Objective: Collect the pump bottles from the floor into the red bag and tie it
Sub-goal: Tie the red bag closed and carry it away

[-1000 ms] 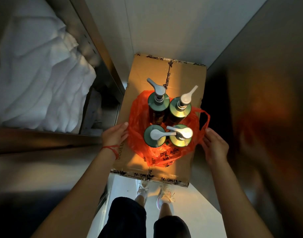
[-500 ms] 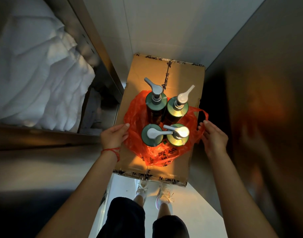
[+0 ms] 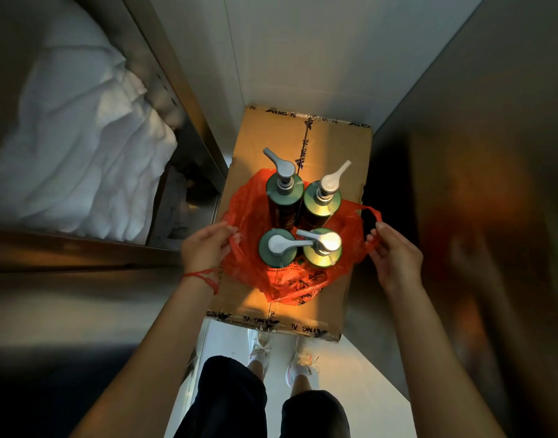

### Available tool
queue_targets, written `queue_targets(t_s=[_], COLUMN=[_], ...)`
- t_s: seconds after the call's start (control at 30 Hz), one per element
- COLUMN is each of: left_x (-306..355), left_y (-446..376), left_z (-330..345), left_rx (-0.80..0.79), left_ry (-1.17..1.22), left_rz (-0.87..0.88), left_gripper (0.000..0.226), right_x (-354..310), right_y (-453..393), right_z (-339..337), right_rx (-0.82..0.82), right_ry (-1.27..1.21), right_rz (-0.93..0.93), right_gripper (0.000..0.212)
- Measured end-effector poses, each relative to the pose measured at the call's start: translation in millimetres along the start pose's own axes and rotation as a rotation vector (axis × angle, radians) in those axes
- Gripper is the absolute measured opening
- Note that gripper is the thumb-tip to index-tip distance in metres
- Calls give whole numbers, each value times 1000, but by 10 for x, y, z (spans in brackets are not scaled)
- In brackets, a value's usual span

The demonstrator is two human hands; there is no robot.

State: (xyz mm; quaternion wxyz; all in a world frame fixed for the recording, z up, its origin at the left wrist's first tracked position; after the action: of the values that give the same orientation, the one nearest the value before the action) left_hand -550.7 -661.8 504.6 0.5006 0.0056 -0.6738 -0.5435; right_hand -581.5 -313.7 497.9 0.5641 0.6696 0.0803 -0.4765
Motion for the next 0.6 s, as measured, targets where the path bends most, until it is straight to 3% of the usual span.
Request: queue_targets(t_s=[0.2, 0.37, 0.5, 0.6], left_x=[662, 1381, 1765, 1798], left_y=[520, 1073, 1415, 1556], left_z=[183, 461, 625, 736], left_rx=[-144, -267, -305, -321], left_ry=[135, 120, 19, -110], left_rz=[139, 324, 475, 538], left_gripper=[12, 18, 15, 17], right_x=[-504, -1201, -1618, -1699], right_y=[425, 964, 1373, 1540], right_z=[128, 368, 571, 674], right_rx=[-45, -181, -272, -284], right_ry=[-123, -261, -117, 84], right_rz=[-17, -41, -161, -295], right_gripper=[4, 17, 7, 18])
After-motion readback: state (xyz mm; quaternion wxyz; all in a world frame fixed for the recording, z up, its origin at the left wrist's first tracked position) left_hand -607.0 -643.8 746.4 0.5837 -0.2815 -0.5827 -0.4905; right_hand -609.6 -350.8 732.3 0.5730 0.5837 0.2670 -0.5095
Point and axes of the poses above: each hand's wrist, its own y-axis away from the middle knuckle, its own z-axis out of the palm, x = y × z, the point moved 10 cm from there along -y, towards the middle knuckle, and after that the axes turned 3 degrees about y, right-handed, at the moved point
